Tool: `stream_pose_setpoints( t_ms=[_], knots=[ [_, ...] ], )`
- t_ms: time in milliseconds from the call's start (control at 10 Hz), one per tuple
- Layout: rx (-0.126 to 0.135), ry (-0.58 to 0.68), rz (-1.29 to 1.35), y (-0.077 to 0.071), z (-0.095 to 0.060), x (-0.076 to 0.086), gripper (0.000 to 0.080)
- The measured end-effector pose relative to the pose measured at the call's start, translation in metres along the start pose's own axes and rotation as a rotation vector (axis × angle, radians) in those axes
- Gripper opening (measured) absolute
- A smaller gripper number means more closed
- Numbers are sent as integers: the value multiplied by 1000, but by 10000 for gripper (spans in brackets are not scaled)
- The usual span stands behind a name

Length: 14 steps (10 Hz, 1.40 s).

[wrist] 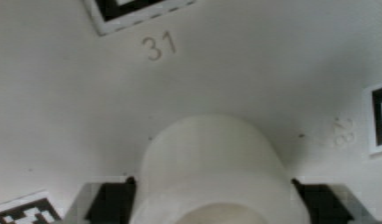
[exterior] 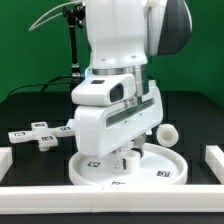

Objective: Assemble round table

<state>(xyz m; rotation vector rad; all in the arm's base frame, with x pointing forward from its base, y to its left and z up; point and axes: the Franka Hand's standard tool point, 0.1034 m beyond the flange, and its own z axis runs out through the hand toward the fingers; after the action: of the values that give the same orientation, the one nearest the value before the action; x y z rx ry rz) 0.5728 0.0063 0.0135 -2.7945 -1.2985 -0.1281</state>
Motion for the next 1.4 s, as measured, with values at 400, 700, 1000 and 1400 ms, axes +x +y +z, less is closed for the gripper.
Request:
stream_pose_setpoints(
  t_ms=[400, 700, 1000, 1400],
  knots=[
    [13, -3, 58, -15, 3, 25, 407],
    [14, -3, 63, -20, 3, 31, 409],
    [14, -4, 60, -19, 3, 30, 509],
    [2, 5, 94, -19, -9, 33, 647]
  ],
)
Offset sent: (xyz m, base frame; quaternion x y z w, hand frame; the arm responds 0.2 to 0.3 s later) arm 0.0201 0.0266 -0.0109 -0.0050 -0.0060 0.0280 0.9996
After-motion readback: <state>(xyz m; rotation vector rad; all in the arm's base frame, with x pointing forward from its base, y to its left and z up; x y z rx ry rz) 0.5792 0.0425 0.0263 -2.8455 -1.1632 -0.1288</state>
